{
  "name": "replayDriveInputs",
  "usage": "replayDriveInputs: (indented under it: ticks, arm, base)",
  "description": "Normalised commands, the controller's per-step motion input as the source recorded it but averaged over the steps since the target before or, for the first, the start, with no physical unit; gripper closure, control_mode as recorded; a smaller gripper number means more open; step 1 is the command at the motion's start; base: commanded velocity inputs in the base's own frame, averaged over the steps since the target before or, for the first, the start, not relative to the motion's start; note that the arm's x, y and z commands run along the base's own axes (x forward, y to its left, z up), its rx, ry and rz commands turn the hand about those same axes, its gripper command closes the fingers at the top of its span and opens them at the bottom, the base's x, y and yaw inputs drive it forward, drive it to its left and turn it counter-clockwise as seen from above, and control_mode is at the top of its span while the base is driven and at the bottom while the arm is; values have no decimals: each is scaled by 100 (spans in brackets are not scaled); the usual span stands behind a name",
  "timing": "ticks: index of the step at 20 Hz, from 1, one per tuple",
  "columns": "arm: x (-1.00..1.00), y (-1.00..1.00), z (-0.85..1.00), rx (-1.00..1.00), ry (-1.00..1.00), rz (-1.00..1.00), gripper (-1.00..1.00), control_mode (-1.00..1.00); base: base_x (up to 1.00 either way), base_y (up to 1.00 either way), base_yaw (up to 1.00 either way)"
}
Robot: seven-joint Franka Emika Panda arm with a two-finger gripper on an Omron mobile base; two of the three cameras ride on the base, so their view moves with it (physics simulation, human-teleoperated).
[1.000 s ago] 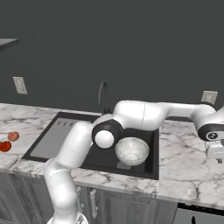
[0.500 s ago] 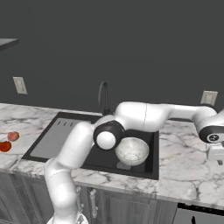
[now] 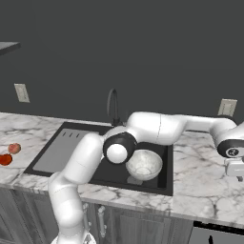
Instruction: Remove the tomato and peach from the sink. Then move the bowl and cup from the counter to the sink for washing.
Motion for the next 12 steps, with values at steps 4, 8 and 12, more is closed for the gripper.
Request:
replayDriveInputs:
  ticks: [4, 8, 12]
  arm:
    - [0, -4, -7, 0, 0, 0, -100, -100]
    - [0, -6, -6, 0, 0, 0, -100, -100]
    - [1, -8, -6, 0, 0, 0, -100, -100]
  base:
    - [0, 0, 0]
    - [0, 0, 0]
    - [0, 0, 0]
